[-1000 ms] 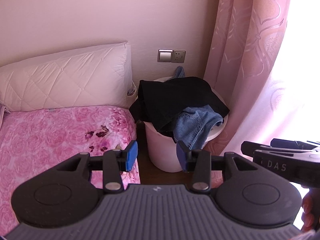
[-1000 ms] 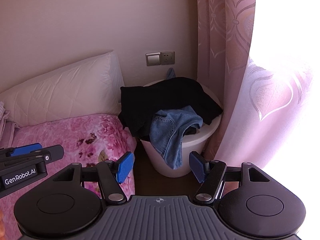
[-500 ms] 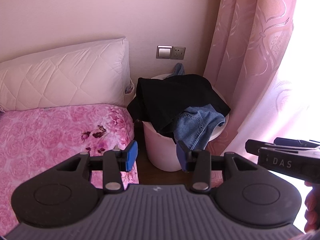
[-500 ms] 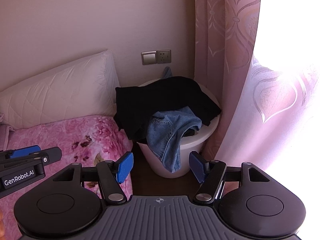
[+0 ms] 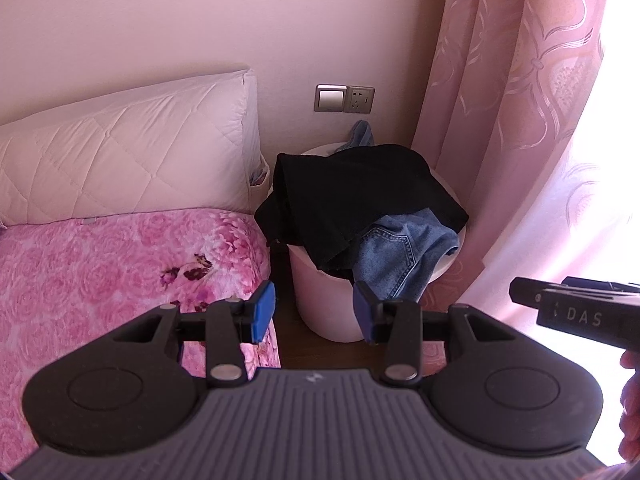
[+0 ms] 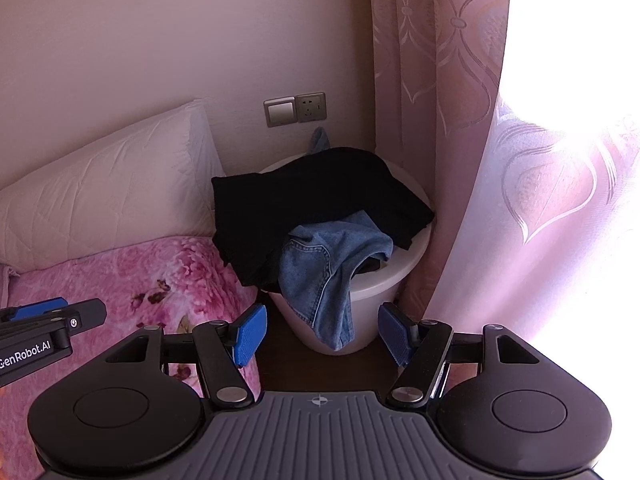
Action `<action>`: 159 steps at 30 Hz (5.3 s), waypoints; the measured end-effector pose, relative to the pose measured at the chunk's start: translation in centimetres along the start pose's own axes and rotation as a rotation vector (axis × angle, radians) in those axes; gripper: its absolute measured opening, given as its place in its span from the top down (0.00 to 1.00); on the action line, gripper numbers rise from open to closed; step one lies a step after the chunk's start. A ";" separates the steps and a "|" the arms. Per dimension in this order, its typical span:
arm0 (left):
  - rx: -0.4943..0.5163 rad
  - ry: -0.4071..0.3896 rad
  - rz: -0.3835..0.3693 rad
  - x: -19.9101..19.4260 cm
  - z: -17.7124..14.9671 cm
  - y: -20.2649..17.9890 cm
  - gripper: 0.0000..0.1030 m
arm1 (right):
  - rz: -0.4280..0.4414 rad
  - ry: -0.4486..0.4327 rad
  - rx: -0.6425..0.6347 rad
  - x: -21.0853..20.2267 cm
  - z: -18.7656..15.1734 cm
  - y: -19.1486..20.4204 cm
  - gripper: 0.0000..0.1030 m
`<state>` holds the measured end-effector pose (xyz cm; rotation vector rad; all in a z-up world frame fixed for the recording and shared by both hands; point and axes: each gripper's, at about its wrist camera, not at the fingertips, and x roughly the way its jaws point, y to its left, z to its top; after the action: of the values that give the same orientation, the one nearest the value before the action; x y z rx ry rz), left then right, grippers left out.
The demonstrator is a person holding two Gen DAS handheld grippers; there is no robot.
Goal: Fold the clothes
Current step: 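Move both grippers open toward the black garment in the white basket, then grasp the black garment with the left gripper while the right gripper grasps it too, then lift the black garment out of the basket with both grippers toward the bed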
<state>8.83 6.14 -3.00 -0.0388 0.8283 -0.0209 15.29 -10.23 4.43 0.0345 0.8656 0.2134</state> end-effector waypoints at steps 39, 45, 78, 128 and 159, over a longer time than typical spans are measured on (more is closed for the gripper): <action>-0.234 0.305 0.034 24.7 12.0 1.8 0.60 | 0.003 0.309 0.035 23.0 12.8 -7.5 0.36; -0.301 0.322 0.044 28.2 13.9 2.6 0.58 | 0.022 0.294 0.065 27.9 16.1 -8.7 0.36; -0.469 0.385 -0.108 39.8 16.4 8.8 0.58 | 0.071 0.379 0.438 36.5 17.2 -12.7 0.36; -0.427 -0.026 -0.205 35.1 20.9 5.4 0.95 | 0.441 -0.135 0.477 30.2 22.7 -10.5 0.95; -0.631 -0.771 0.398 -16.2 3.6 10.2 0.95 | 1.460 -0.430 -0.052 2.2 24.8 16.0 0.95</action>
<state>0.53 16.97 10.89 -0.4477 0.0332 0.5993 32.71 7.25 20.71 0.6497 0.2567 1.5298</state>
